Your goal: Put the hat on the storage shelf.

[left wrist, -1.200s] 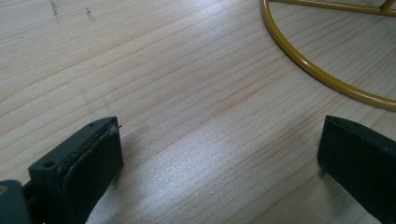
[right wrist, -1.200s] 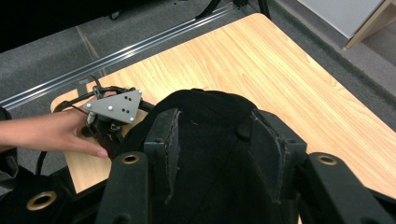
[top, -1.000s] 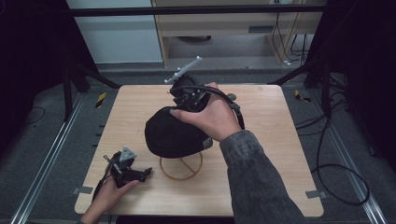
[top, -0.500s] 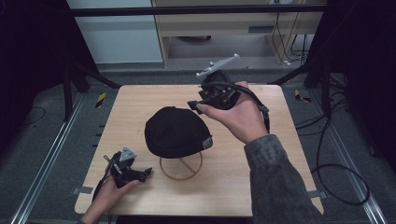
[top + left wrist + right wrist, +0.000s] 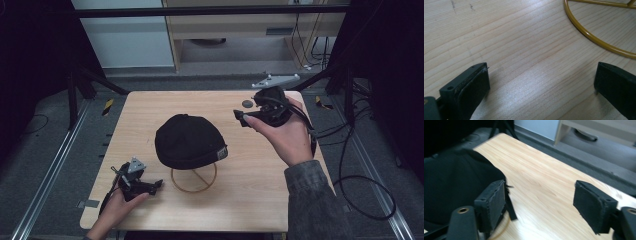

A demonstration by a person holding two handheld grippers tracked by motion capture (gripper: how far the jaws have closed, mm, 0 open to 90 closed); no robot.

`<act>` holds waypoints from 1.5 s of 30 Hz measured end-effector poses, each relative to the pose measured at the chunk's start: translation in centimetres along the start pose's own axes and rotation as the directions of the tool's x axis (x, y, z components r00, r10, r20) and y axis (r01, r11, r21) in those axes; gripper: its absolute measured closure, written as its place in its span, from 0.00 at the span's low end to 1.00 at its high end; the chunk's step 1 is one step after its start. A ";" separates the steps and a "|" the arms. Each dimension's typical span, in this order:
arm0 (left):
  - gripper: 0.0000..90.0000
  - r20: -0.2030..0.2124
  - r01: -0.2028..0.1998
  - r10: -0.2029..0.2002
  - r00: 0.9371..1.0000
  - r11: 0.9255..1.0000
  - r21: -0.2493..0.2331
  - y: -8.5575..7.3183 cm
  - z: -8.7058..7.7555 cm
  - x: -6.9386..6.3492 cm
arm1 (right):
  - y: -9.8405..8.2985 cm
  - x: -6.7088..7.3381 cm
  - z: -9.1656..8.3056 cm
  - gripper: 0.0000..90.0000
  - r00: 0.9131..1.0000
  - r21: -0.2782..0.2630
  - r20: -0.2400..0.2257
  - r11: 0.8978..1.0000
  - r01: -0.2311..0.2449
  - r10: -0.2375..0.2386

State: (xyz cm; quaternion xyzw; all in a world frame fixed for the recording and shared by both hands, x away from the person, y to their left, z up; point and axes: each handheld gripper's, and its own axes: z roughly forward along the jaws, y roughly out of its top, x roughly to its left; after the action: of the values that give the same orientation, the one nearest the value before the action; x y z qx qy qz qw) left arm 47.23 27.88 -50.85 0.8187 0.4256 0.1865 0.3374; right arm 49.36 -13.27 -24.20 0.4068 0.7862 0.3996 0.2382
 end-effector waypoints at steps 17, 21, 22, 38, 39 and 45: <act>0.00 0.000 0.000 0.000 1.000 1.000 0.000 0.0 0.0 0.0 | -9.7 -3.2 3.7 0.22 0.990 0.099 0.087 0.988 -0.119 0.110; 0.00 -0.001 0.000 0.000 1.000 1.000 -0.001 0.0 0.0 0.0 | -11.0 -3.2 4.6 0.20 0.989 0.104 0.093 0.986 -0.128 0.119; 0.00 -0.001 0.000 0.000 1.000 1.000 -0.001 0.0 0.0 0.0 | -12.0 -3.1 5.2 0.20 0.987 0.109 0.095 0.984 -0.139 0.129; 0.00 0.000 -0.001 0.001 1.000 1.000 -0.001 0.0 0.1 0.0 | -17.0 -3.0 8.5 0.20 0.978 0.163 0.125 0.969 -0.188 0.168; 0.00 0.000 -0.001 0.001 1.000 1.000 -0.001 0.0 0.1 0.0 | -17.0 -3.0 8.5 0.20 0.978 0.163 0.125 0.969 -0.188 0.168; 0.00 0.000 -0.001 0.001 1.000 1.000 -0.001 0.1 0.1 0.0 | -19.6 -3.2 10.3 0.19 0.972 0.214 0.130 0.951 -0.222 0.197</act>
State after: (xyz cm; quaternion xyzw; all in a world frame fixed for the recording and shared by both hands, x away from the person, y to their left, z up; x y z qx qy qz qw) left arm 47.33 27.79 -50.87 0.8188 0.4250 0.1871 0.3376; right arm 49.58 -18.31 -45.99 0.5334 0.7651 0.3078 0.1880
